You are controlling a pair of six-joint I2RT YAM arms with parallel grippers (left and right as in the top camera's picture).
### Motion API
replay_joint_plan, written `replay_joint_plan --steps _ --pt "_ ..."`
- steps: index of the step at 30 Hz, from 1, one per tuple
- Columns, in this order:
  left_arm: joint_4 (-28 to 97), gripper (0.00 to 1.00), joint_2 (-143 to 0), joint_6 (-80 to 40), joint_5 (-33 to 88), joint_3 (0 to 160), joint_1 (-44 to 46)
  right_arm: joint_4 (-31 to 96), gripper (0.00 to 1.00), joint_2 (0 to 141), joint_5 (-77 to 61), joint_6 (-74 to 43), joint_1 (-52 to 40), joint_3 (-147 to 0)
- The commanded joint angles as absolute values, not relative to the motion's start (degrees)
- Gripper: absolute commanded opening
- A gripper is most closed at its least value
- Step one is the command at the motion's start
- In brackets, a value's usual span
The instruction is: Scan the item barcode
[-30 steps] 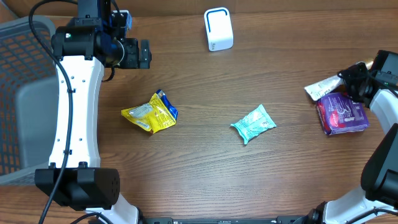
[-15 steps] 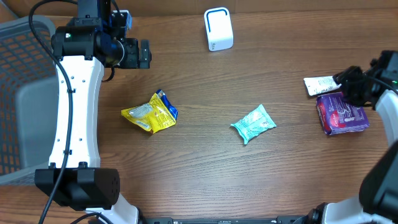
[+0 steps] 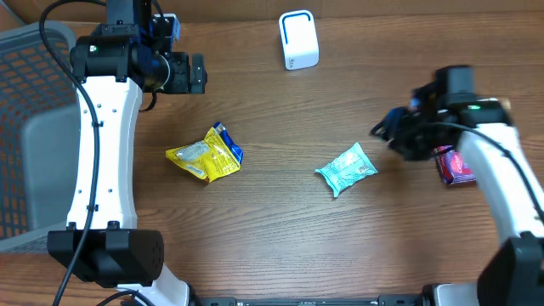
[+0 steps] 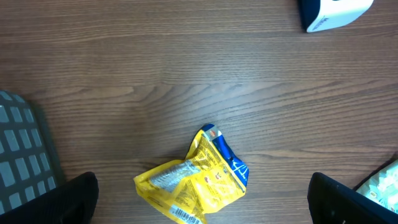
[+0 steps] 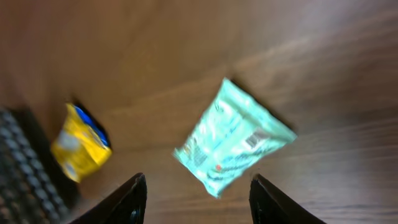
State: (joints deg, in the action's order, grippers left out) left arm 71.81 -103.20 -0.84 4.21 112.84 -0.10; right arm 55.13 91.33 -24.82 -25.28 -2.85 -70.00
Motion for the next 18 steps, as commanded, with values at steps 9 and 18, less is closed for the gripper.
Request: replay_joint_plan --steps 9,18 --pt "71.79 0.99 -103.83 0.45 4.03 112.64 0.01 59.81 0.36 101.47 -9.98 -29.15 -8.10 -68.20" --pt "71.77 0.99 -103.83 0.45 4.03 112.64 0.03 57.43 0.29 106.37 -10.07 -29.17 -8.10 -65.78"
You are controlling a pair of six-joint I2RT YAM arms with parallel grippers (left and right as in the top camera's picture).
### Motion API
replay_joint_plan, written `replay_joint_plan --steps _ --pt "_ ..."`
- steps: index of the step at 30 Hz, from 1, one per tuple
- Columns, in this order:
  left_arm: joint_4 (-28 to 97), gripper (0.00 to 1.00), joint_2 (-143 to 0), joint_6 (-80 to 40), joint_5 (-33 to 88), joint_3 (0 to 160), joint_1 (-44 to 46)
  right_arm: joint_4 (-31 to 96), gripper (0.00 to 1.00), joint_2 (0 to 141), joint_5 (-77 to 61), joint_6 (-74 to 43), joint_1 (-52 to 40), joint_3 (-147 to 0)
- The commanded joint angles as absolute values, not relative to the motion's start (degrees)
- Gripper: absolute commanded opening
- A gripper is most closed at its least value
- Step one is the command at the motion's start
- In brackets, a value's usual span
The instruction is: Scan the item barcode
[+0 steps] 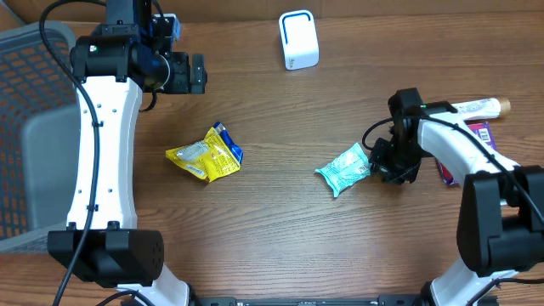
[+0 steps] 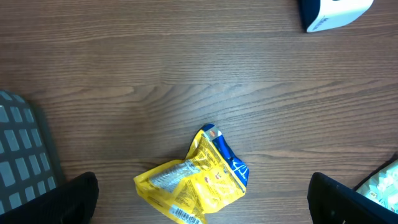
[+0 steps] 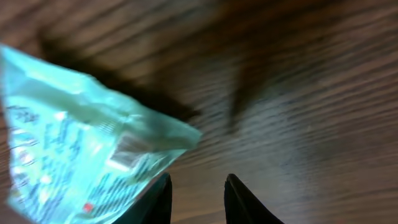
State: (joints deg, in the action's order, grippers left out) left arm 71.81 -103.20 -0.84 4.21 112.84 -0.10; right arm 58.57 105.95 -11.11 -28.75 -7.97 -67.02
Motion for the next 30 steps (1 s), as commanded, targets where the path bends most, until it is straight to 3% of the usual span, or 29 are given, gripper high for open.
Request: replay_joint_plan --steps 1,11,19,30 --pt "71.77 0.99 -103.83 0.45 4.03 112.64 0.03 56.36 0.29 106.37 -10.13 -29.19 -8.10 -65.12" --pt "71.77 0.99 -103.83 0.45 4.03 112.64 0.01 45.82 0.30 106.39 -11.11 -29.98 -8.10 -61.08" --pt "71.77 1.00 -103.83 0.45 4.03 112.64 0.03 33.30 0.30 106.39 -25.87 -25.67 -9.08 -61.08" --pt "71.77 1.00 -103.83 0.45 4.03 112.64 0.03 30.41 0.31 106.39 -25.61 -25.21 -15.90 -61.14"
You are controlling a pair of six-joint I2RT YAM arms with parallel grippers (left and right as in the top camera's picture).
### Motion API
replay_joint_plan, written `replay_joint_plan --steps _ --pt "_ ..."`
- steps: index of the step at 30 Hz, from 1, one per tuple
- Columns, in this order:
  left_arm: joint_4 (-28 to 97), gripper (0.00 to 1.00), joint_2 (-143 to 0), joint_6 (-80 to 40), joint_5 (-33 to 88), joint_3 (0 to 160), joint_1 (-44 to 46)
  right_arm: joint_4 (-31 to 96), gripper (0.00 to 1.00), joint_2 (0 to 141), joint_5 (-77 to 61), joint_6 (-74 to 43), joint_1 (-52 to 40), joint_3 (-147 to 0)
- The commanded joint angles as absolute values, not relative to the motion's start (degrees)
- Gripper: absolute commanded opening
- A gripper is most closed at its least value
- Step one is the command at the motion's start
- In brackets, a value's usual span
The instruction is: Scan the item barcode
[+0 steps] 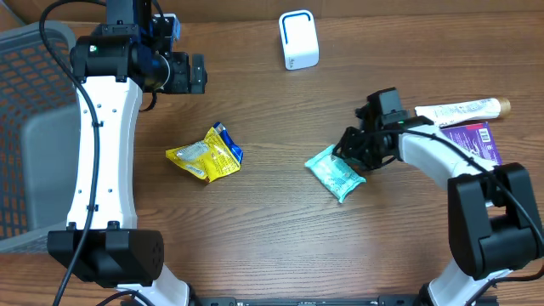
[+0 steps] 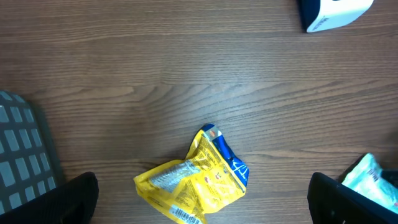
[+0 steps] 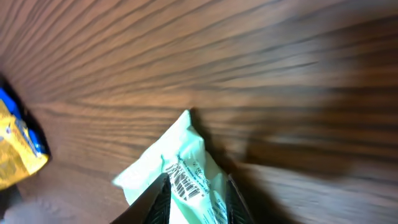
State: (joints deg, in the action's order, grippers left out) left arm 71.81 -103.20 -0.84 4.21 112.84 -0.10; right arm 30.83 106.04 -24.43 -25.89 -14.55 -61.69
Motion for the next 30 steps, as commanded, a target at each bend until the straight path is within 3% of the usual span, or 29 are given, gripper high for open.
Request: replay_joint_plan --steps 1,30 --pt "71.79 1.00 -103.83 0.45 4.03 112.64 0.03 30.24 0.31 106.39 -25.61 -25.21 -16.43 -61.14" --pt "71.77 1.00 -103.83 0.45 4.03 112.64 0.01 34.98 0.30 105.97 -25.30 -25.02 -15.66 -70.63"
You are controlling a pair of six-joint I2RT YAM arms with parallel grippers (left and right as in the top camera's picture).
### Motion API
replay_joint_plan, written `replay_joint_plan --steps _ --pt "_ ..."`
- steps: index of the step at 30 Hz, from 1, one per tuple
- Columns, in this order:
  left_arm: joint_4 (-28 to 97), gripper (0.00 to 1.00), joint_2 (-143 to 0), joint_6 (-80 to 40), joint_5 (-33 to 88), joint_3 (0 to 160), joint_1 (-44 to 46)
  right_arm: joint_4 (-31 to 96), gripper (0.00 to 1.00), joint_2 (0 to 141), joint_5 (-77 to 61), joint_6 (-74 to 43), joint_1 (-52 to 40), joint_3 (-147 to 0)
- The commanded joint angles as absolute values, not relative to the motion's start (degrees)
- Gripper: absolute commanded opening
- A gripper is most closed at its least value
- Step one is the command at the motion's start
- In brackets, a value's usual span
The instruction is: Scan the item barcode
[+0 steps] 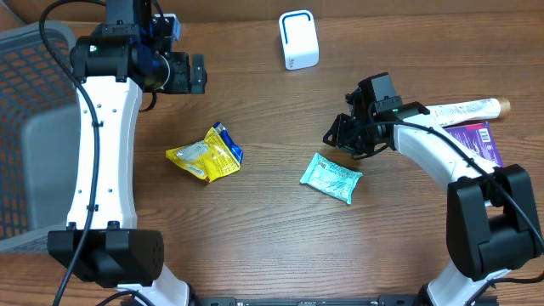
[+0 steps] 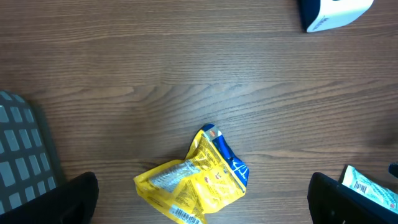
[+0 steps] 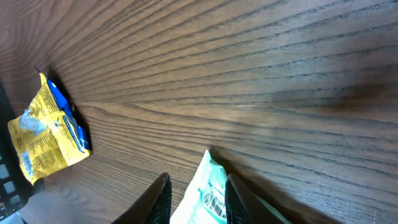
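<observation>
The teal packet [image 1: 331, 178] lies flat on the wooden table, right of centre. Its barcode faces up and shows in the right wrist view [image 3: 211, 190]. My right gripper [image 1: 338, 140] hovers at the packet's far corner. Its fingers [image 3: 196, 179] stand a narrow gap apart, and the packet lies beneath them, not pinched. A white scanner [image 1: 298, 40] with a blue outline stands at the far edge. My left gripper [image 1: 197, 74] hangs wide open at the far left, high above the table [image 2: 202, 183]. The packet's corner [image 2: 367, 190] shows in the left wrist view.
A crumpled yellow packet [image 1: 206, 154] lies left of centre. A grey mesh basket [image 1: 34, 127] fills the left edge. A purple box [image 1: 472, 140] and a white tube [image 1: 463, 109] lie at the right, by my right forearm.
The teal packet was bunched and tilted against my right gripper. Now it lies flat, turned and slightly nearer the front. The right gripper has drawn back toward the far side. The left arm is unchanged.
My right gripper first hung to the right of the teal packet, fingers wider apart. Then it was low at the packet's right edge, fingers narrowed. Then the packet was shifted left and propped up against it. Now the packet lies flat under the raised gripper.
</observation>
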State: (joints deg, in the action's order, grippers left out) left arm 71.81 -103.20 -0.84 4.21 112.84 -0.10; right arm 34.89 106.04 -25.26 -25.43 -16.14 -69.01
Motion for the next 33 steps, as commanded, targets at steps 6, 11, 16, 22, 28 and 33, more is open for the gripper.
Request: replay_joint_plan --steps 6,11,16,22,28,33 --pt "71.77 0.99 -103.83 0.45 4.03 112.64 0.03 35.64 0.30 105.75 -25.36 -25.02 -14.39 -70.65" --pt "71.77 1.00 -103.83 0.45 4.03 112.64 0.01 36.56 0.29 105.75 -25.36 -24.99 -13.74 -70.65" --pt "71.79 0.99 -103.83 0.47 4.03 112.64 0.03 36.73 0.29 105.75 -25.41 -24.99 -13.74 -70.63" --pt "71.79 1.00 -103.83 0.45 4.03 112.64 0.03 38.76 0.26 103.63 -25.82 -25.02 -13.74 -70.83" --pt "71.77 1.00 -103.83 0.45 4.03 112.64 0.01 47.29 0.25 95.64 -25.54 -25.02 -13.74 -72.14" --pt "71.79 1.00 -103.83 0.45 4.03 112.64 0.03 55.00 0.39 91.98 -25.56 -28.56 -13.74 -72.12"
